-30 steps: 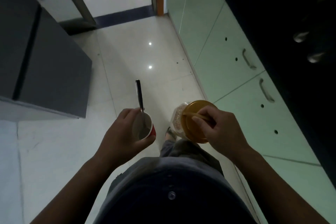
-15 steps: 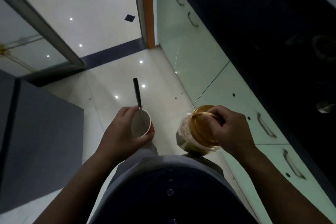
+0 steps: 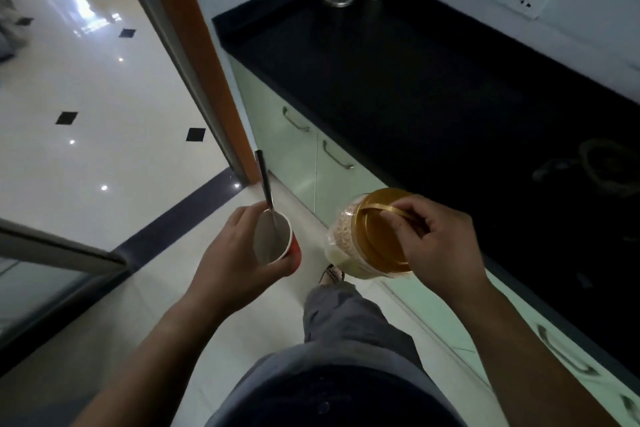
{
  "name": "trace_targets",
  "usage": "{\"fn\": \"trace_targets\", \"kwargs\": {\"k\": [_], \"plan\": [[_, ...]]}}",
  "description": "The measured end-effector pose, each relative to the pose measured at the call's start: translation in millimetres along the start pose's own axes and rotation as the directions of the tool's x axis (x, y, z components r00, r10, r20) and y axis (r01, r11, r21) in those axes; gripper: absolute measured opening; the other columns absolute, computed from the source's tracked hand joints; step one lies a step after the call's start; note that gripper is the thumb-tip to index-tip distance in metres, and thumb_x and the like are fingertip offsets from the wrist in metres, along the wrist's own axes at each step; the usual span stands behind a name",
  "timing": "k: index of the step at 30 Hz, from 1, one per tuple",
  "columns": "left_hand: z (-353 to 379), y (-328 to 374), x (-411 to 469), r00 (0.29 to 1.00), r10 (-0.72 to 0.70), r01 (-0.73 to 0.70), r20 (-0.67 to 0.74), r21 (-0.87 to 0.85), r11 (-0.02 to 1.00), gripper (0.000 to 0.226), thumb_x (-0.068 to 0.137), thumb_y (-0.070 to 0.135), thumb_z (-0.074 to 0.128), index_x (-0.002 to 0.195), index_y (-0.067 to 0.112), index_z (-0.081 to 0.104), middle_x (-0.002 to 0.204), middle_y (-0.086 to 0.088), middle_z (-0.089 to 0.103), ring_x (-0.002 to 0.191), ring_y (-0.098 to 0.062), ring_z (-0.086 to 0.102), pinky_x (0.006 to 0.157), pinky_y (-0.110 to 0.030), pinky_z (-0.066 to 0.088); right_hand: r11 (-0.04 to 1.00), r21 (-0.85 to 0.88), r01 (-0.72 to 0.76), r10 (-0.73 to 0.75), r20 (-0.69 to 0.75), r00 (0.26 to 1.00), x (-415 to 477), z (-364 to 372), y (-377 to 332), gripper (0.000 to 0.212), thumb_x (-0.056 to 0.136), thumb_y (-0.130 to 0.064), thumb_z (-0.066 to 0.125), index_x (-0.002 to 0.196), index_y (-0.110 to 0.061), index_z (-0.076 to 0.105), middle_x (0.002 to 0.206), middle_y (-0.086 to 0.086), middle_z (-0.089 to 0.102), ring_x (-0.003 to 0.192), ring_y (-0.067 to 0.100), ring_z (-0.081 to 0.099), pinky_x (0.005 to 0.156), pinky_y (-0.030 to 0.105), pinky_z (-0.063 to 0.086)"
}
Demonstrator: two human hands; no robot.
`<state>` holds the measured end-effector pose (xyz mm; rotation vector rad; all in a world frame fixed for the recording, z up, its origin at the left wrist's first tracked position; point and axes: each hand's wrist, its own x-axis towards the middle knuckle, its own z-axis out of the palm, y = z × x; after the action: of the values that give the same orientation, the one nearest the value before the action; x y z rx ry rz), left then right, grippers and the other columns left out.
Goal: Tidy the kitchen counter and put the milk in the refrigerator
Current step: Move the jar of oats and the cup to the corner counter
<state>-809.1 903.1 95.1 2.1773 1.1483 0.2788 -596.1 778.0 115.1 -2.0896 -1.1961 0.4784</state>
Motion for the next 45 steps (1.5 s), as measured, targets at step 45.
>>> {"fn": "trace_targets", "kwargs": {"k": [45], "plan": [[-66,42,727,0.733,0.590,-0.551,0.338,-0.215,0.807,0.062,0.069,0.031,0.078,0.122,0.024,0.048,0.111,0.015,0.043,0.095,0.015,0.045,0.069,-0.004,0.034,0.921,-0.023,-0.388,0.335,-0.459,0.823,654,-73,-1,0.014,0.088,-0.031,0.059,0.095,-0.024,0.068,0.086,-0.010,0.062,0.080,0.006,0.054,0.062,0.012,0.040]]}}
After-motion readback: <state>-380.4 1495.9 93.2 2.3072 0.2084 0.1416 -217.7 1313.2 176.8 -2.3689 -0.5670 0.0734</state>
